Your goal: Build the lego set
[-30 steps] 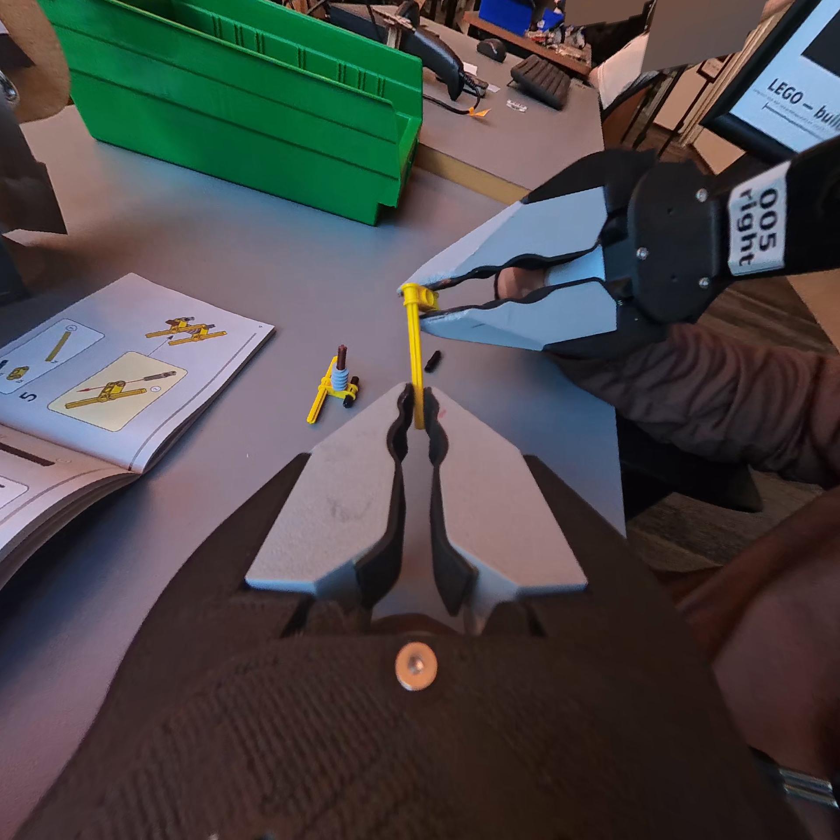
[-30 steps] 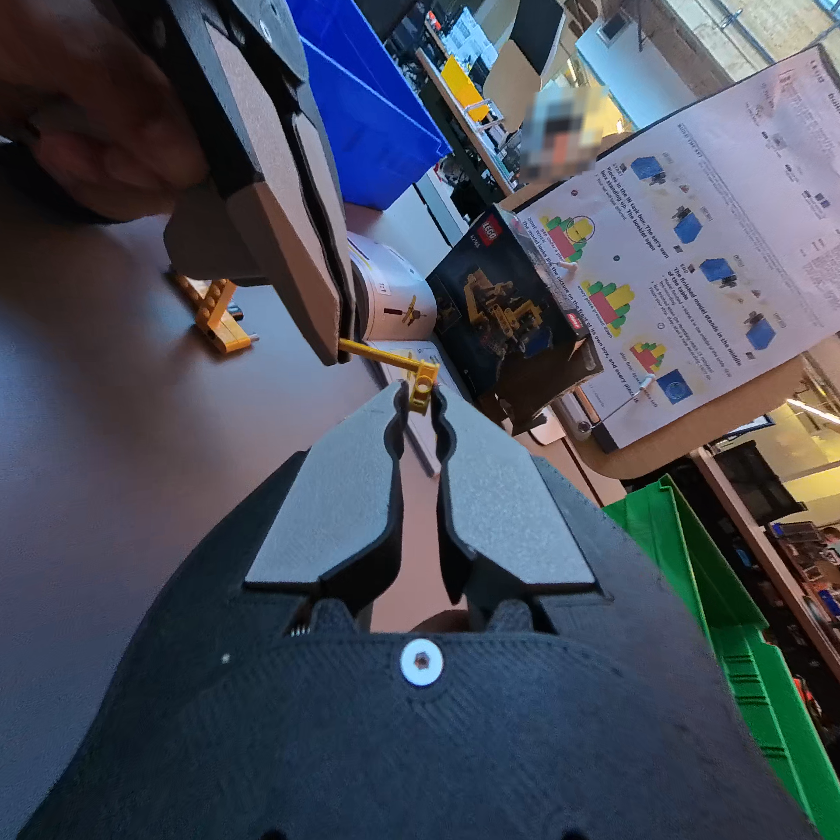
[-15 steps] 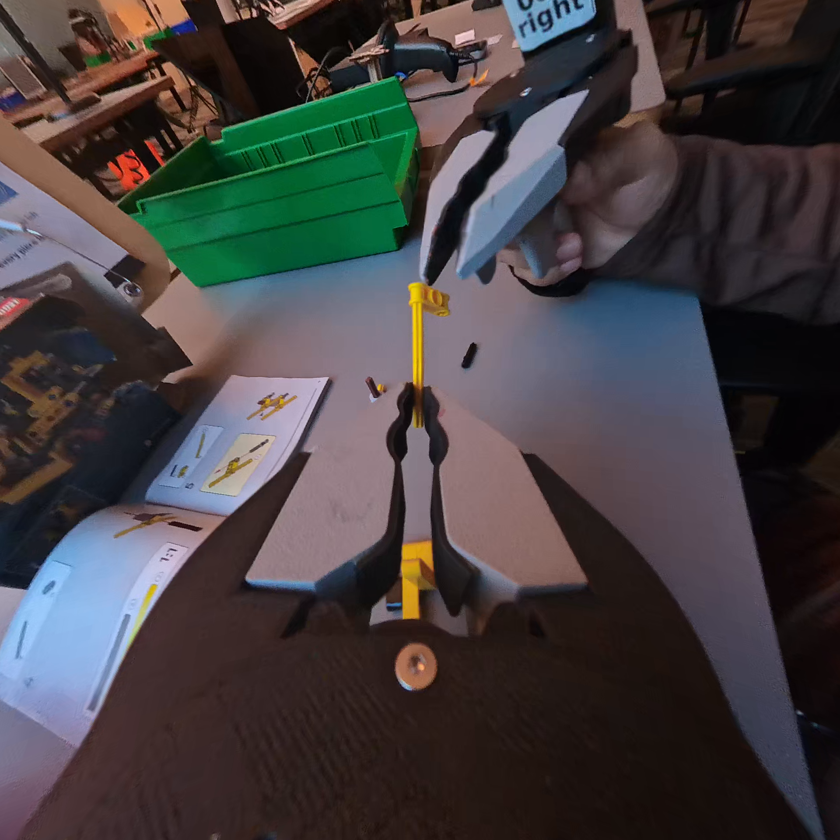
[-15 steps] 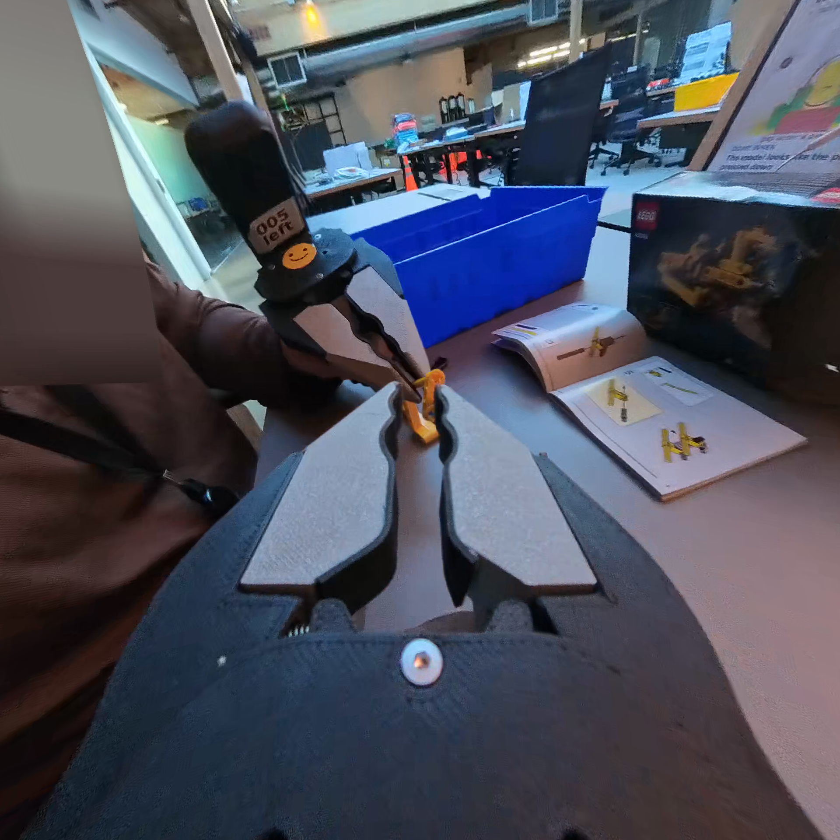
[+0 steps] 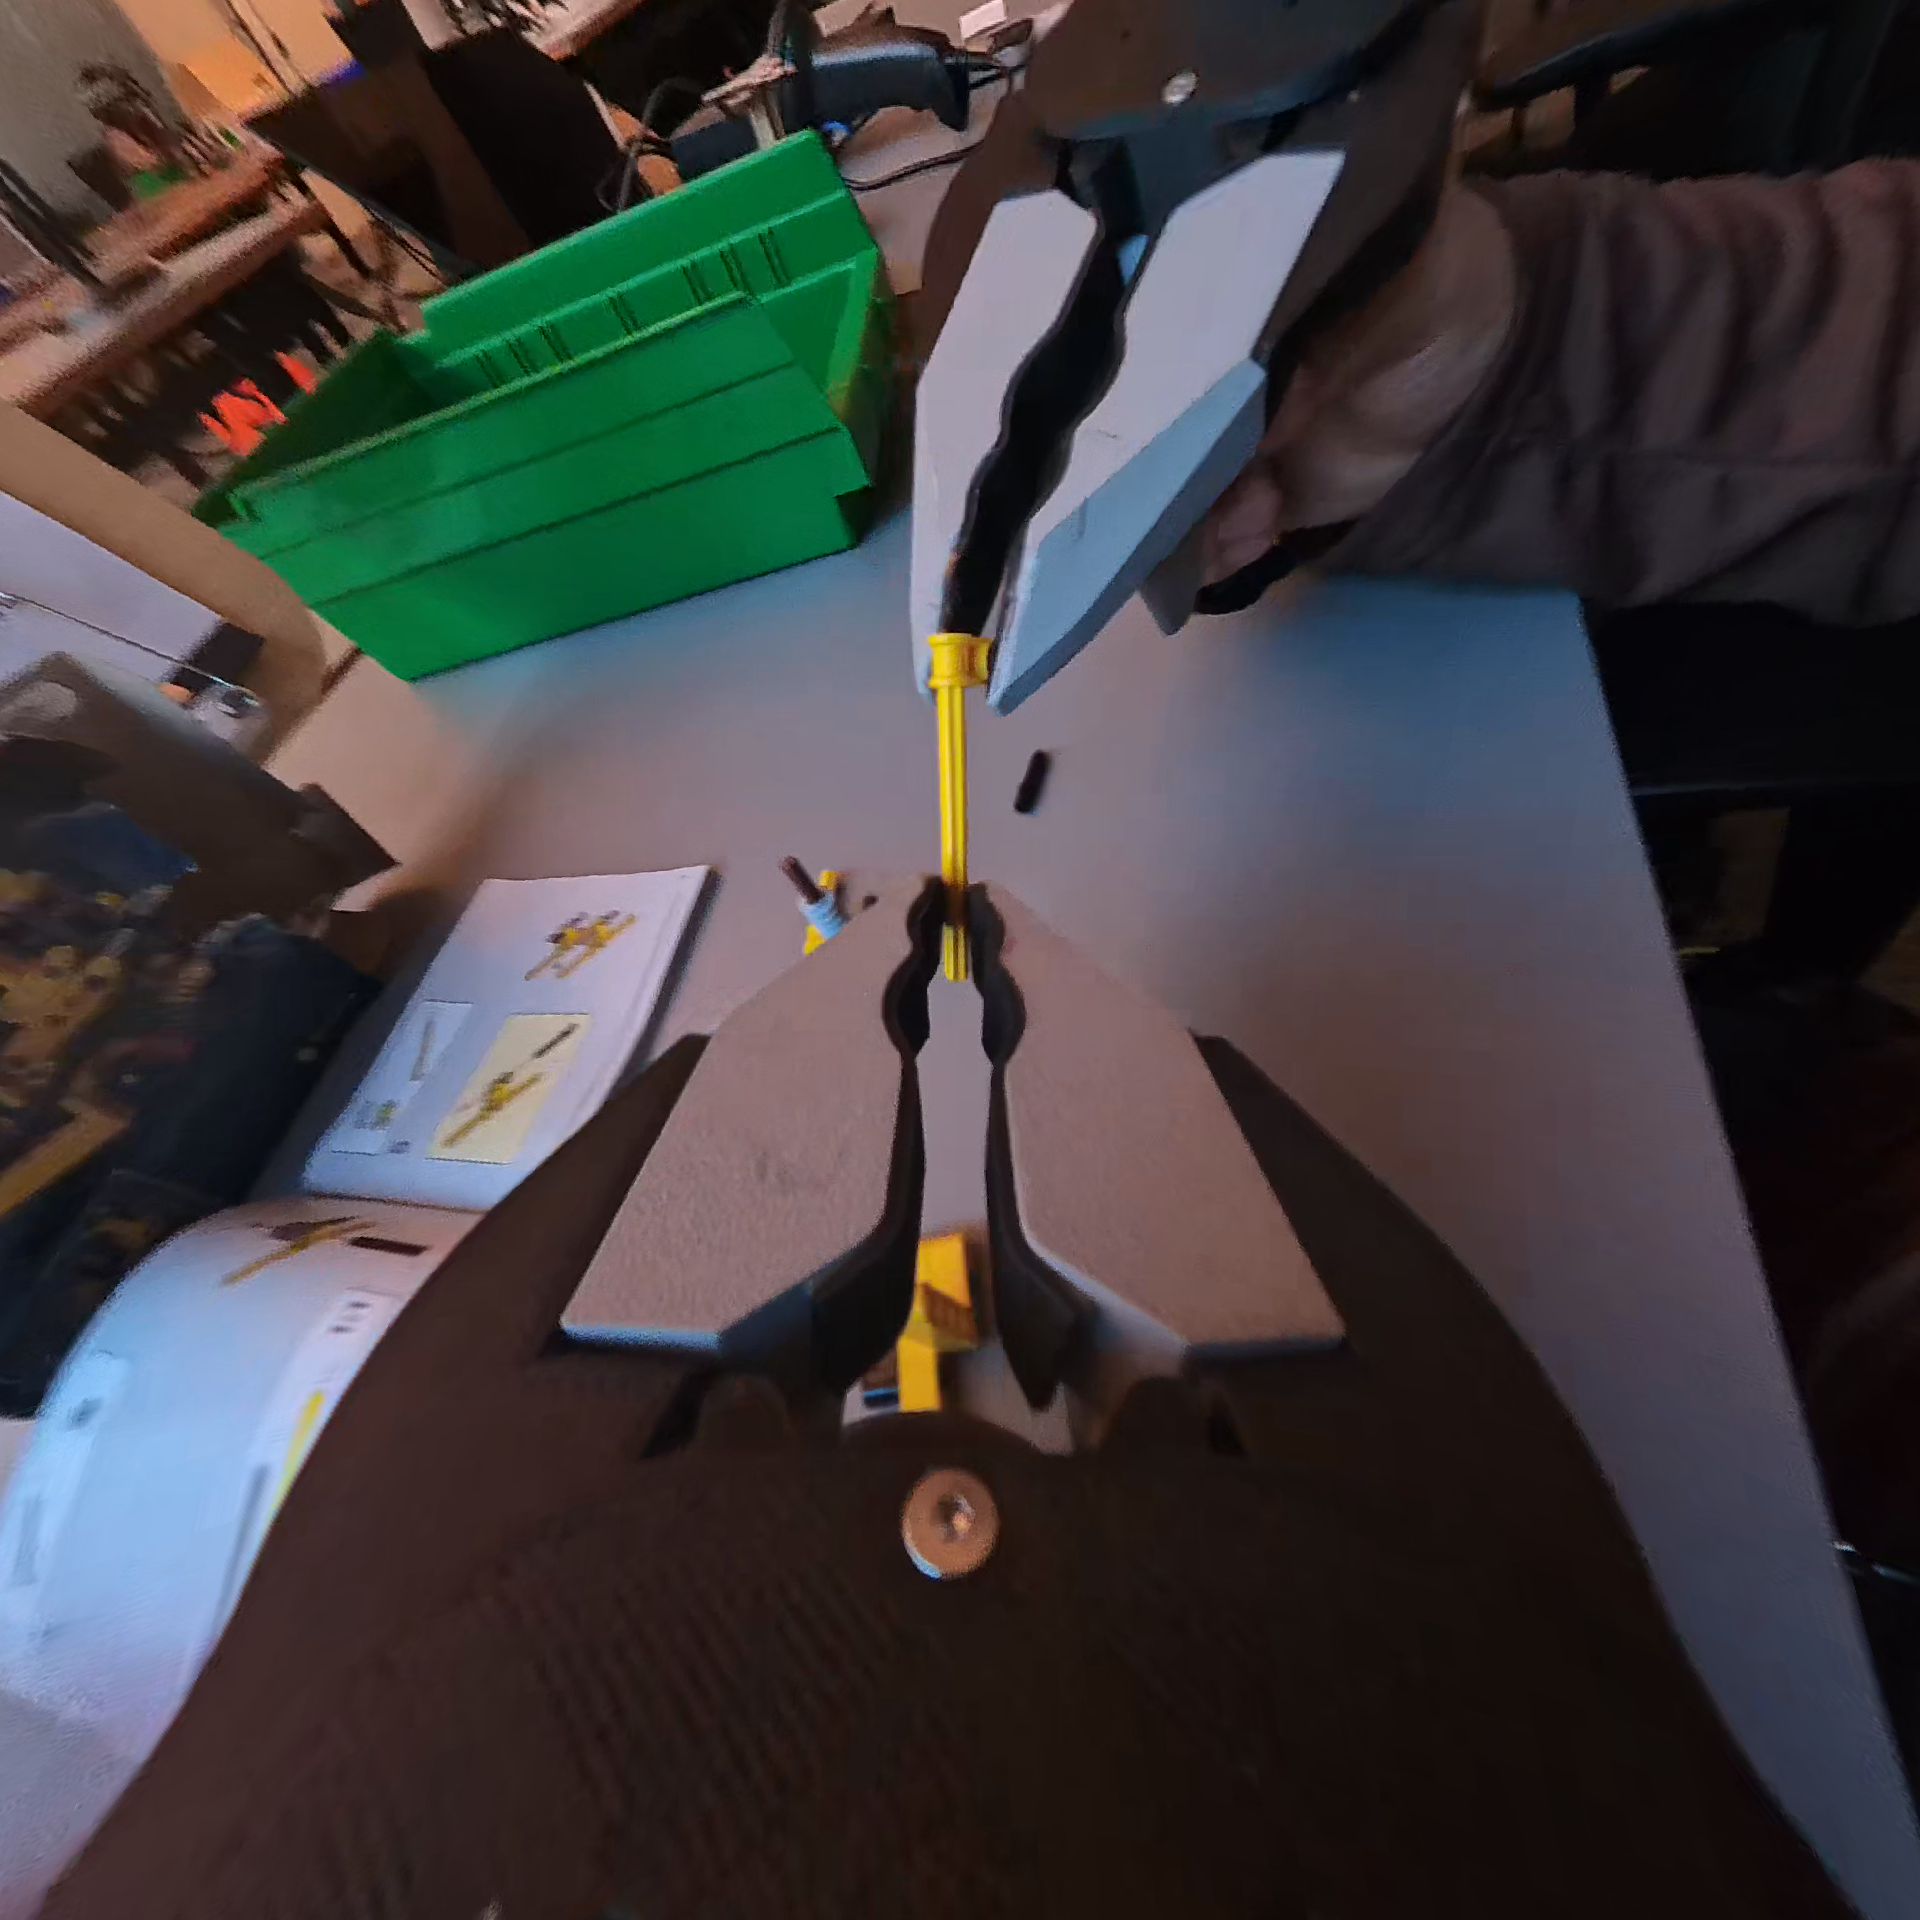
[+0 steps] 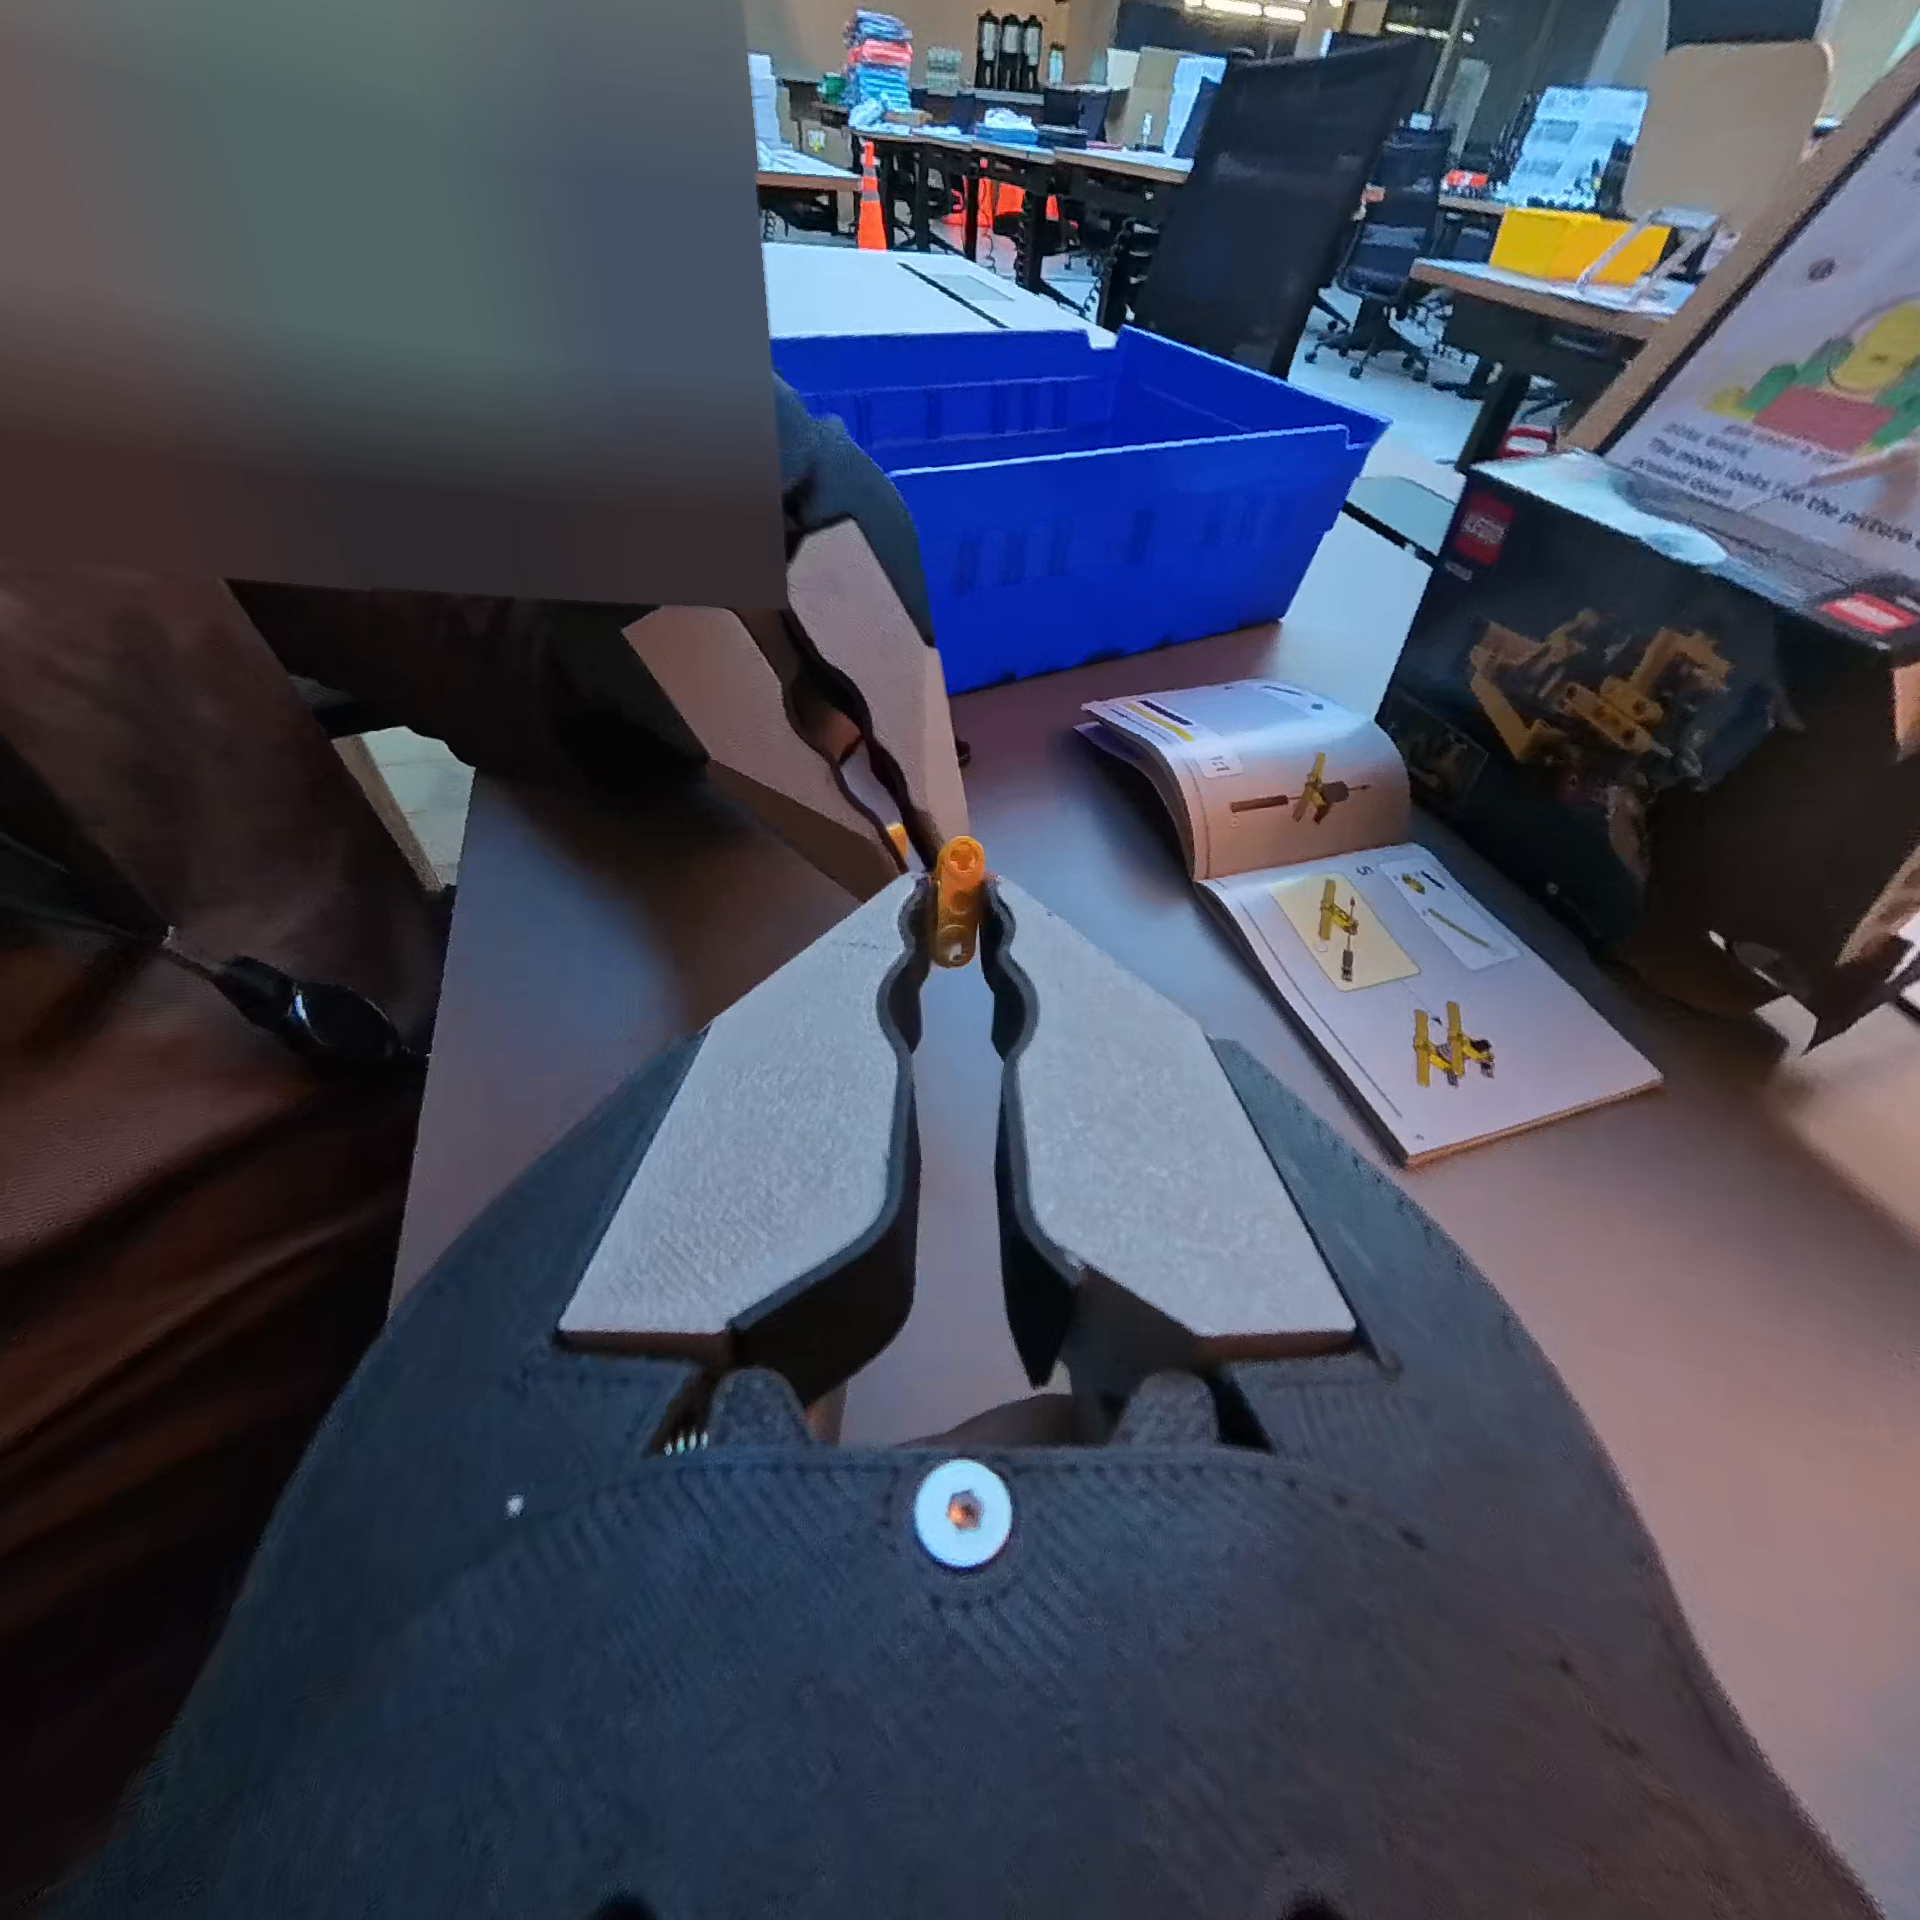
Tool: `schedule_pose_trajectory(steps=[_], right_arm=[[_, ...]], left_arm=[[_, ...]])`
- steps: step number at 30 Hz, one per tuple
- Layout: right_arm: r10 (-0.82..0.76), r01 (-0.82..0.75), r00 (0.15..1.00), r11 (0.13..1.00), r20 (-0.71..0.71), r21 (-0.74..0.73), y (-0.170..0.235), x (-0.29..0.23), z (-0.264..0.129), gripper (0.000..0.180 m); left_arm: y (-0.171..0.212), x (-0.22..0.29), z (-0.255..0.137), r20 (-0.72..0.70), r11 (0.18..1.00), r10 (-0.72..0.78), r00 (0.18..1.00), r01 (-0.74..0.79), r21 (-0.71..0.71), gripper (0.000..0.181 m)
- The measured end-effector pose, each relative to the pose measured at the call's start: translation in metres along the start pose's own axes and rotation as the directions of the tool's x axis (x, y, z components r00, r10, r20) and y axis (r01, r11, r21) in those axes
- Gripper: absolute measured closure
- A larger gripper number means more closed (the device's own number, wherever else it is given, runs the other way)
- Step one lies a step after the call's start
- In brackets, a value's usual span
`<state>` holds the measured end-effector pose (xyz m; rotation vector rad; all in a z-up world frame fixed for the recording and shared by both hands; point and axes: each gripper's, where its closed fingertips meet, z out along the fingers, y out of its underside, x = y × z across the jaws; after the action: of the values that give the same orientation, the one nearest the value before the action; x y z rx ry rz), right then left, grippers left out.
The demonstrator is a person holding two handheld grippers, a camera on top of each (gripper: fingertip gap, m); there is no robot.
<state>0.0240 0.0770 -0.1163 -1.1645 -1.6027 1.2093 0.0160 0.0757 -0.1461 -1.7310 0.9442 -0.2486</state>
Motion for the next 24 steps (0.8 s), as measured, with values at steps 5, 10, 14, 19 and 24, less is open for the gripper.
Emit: schedule_pose_trajectory(steps=[5, 10, 14, 19, 24], right_arm=[[-0.019, 0.019, 1.0, 1.0, 0.024, 0.015, -0.001, -0.006, 0.0, 0.174], [-0.035, 0.034, 0.998, 0.999, 0.047, 0.018, 0.0, -0.012, 0.004, 0.174], [-0.074, 0.075, 0.996, 0.997, 0.048, -0.023, 0.006, -0.015, 0.006, 0.174], [-0.1, 0.108, 0.993, 0.986, 0.069, -0.127, 0.019, -0.022, 0.006, 0.174], [-0.145, 0.153, 0.988, 0.971, 0.057, -0.182, 0.026, -0.023, 0.008, 0.171]], left_arm=[[-0.005, 0.005, -0.001, -0.117, 0.985, -0.163, 0.98, 0.168, 0.033, 0.178], [-0.013, 0.011, -0.004, -0.203, 0.965, -0.238, 0.95, 0.254, 0.06, 0.177], [-0.008, 0.017, -0.004, -0.211, 0.979, -0.196, 0.958, 0.205, 0.022, 0.179], [0.001, 0.026, 0.002, -0.171, 0.997, -0.068, 0.983, 0.062, -0.039, 0.179], [0.007, 0.027, 0.004, -0.16, 0.997, -0.044, 0.986, 0.033, -0.07, 0.179]])
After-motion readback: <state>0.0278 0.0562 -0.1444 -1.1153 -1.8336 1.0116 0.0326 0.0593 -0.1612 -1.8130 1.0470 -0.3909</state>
